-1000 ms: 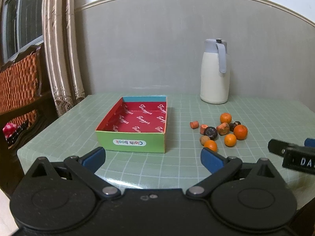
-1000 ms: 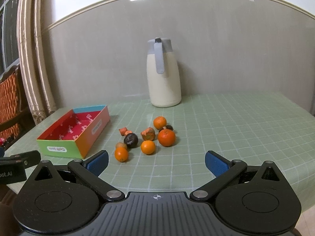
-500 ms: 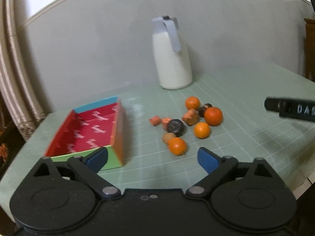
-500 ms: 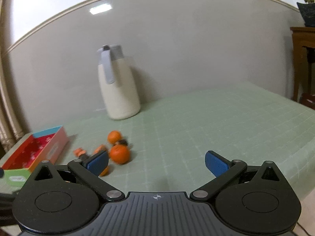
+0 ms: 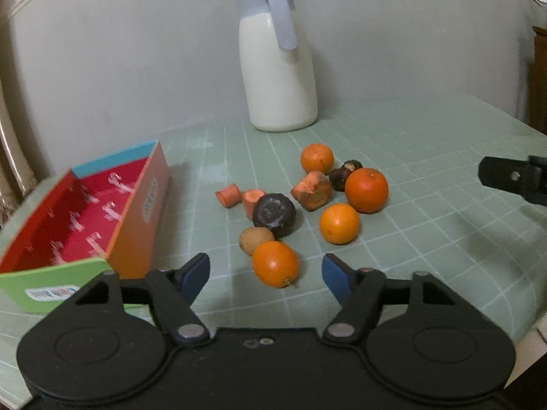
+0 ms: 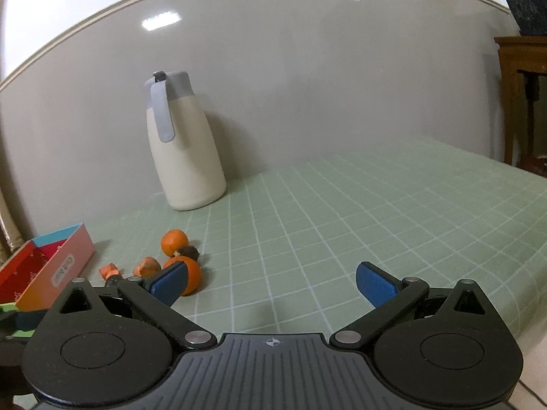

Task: Organize fruits
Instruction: 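Reach the left tool to the pile and grasp a mandarin orange, then carry the orange with the left tool into the box and release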

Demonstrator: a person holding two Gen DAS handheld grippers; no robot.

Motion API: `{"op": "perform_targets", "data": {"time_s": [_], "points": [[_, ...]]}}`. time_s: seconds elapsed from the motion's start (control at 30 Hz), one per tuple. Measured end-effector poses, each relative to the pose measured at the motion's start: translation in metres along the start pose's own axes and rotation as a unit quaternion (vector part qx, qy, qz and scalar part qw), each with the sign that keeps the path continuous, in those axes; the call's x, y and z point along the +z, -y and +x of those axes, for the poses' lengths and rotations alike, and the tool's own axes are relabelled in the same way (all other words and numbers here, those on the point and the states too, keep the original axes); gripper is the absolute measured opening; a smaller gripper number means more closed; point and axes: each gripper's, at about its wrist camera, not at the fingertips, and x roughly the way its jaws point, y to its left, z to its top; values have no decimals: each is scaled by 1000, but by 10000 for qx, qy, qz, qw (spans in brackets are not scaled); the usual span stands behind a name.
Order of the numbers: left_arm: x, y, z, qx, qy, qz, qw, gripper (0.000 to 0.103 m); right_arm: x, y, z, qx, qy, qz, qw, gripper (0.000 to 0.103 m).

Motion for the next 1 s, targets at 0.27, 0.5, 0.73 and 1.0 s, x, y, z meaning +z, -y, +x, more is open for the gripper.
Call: {"op": "perform_targets", "data": {"time_s": [0.27,0.5,0.73,1.0], "points": [[-7,-5,12,-237,-16,-327,9992,22,-4,-6,3,31,-78,-102,9999,103],[-1,-23,-13,96,684,-500,9964,21,-11,-16,12,164,-252,-175,9994,103],[11,-87,-31,1049,1014,-1145,9826,21,-19,-41,20,464,-359,-349,9977,103],[5,-170,-5,1631,226,-2030,9652,21,-27,-66,30,649,-461,-569,9952,103]]}}
